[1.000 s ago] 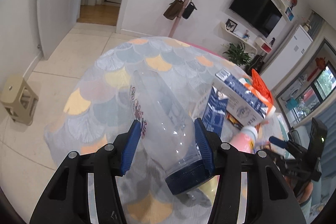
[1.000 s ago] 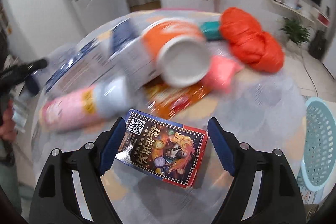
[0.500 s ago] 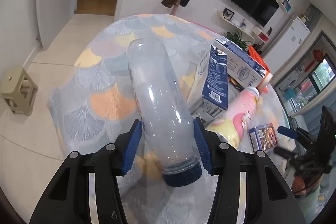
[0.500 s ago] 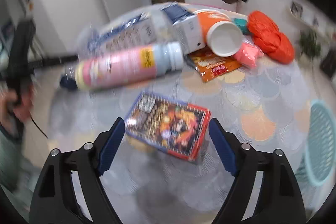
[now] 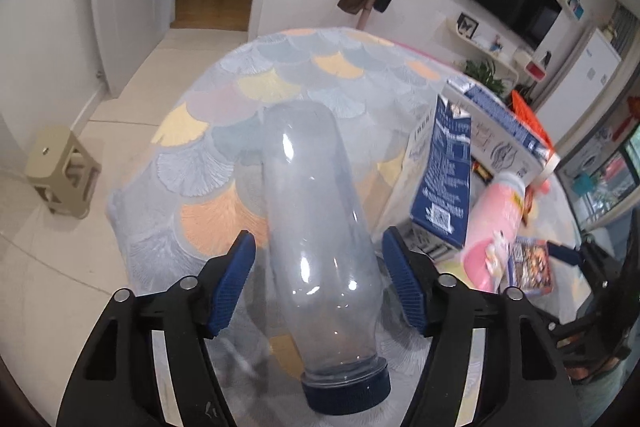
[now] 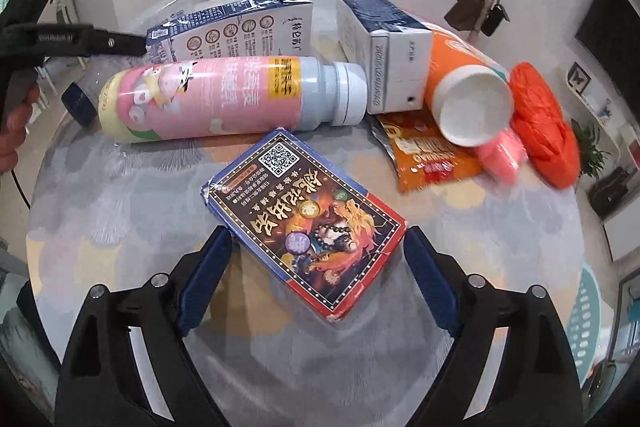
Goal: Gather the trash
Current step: 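Grasp the card box with the right tool while the left tool holds the bottle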
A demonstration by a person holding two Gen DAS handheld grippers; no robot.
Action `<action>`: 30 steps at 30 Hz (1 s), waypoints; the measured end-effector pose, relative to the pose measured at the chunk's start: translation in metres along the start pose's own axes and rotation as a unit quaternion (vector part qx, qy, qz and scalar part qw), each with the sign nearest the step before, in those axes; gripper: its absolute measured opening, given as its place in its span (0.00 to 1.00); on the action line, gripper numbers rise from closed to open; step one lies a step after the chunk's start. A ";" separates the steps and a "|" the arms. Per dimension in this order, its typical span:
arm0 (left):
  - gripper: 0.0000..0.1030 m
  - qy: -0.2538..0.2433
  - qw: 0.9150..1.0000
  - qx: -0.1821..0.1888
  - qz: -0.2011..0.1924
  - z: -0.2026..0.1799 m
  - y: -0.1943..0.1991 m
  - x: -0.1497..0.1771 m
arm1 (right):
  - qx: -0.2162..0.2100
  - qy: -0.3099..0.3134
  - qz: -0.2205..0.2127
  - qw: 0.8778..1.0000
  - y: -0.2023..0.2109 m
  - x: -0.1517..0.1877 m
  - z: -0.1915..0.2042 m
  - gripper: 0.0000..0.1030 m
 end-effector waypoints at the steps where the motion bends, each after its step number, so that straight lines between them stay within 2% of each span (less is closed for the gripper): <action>1: 0.52 -0.005 1.000 -0.003 0.002 0.000 -0.001 0.002 | -0.004 -0.005 -0.001 1.000 -0.001 -0.001 0.000 0.82; 3: 0.47 -0.016 1.000 -0.012 0.003 -0.002 -0.001 0.006 | -0.018 -0.022 0.000 1.000 -0.002 0.000 -0.002 0.81; 4: 0.47 -0.019 1.000 -0.015 -0.001 -0.003 0.002 0.008 | -0.024 -0.032 -0.002 0.999 0.000 0.001 -0.003 0.76; 6: 0.46 -0.022 0.999 -0.018 -0.017 -0.006 0.013 0.013 | -0.027 -0.039 -0.007 0.999 0.003 0.005 -0.005 0.61; 8: 0.46 -0.029 0.999 -0.013 -0.032 -0.010 0.027 0.019 | -0.032 -0.037 -0.017 0.999 0.010 0.009 -0.006 0.22; 10: 0.46 -0.032 0.998 -0.004 -0.049 -0.017 0.042 0.023 | -0.037 -0.038 -0.024 0.998 0.017 0.012 -0.005 0.17; 13: 0.46 -0.037 0.998 0.005 -0.057 -0.027 0.056 0.027 | -0.028 -0.042 -0.034 0.998 0.023 0.013 -0.007 0.17; 15: 0.46 -0.041 0.998 0.013 -0.053 -0.031 0.056 0.028 | -0.026 -0.047 -0.033 0.998 0.024 0.011 -0.012 0.24; 16: 0.46 -0.042 0.998 0.010 -0.051 -0.031 0.055 0.029 | -0.026 -0.050 -0.033 0.998 0.024 0.010 -0.012 0.44; 17: 0.46 -0.043 0.998 0.006 -0.050 -0.031 0.053 0.030 | -0.019 -0.054 -0.034 0.998 0.021 0.007 -0.017 0.73; 18: 0.46 -0.042 0.998 0.003 -0.050 -0.032 0.052 0.030 | -0.010 -0.054 -0.038 0.998 0.022 0.003 -0.019 0.77; 21: 0.46 -0.039 0.998 0.007 -0.052 -0.032 0.054 0.033 | -0.025 -0.034 -0.045 0.998 0.017 -0.013 -0.016 0.77; 26: 0.46 -0.038 0.997 0.006 -0.071 -0.033 0.067 0.029 | -0.026 0.020 -0.025 0.999 -0.010 -0.032 -0.001 0.77; 29: 0.46 -0.042 0.996 0.005 -0.078 -0.035 0.072 0.027 | -0.027 0.029 -0.015 0.999 -0.028 -0.041 0.002 0.77; 30: 0.46 -0.042 0.996 0.006 -0.078 -0.035 0.073 0.027 | -0.039 0.026 -0.017 0.999 -0.031 -0.044 0.003 0.77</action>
Point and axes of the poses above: each gripper's, at about its wrist camera, not at the fingertips, and y roughly against the way its jaws point, z to its left, x to its underside, the point moved 9 cm from there along -y, roughly the way its jaws point, and after that the axes turned 9 degrees about x, right-handed, at the moved point
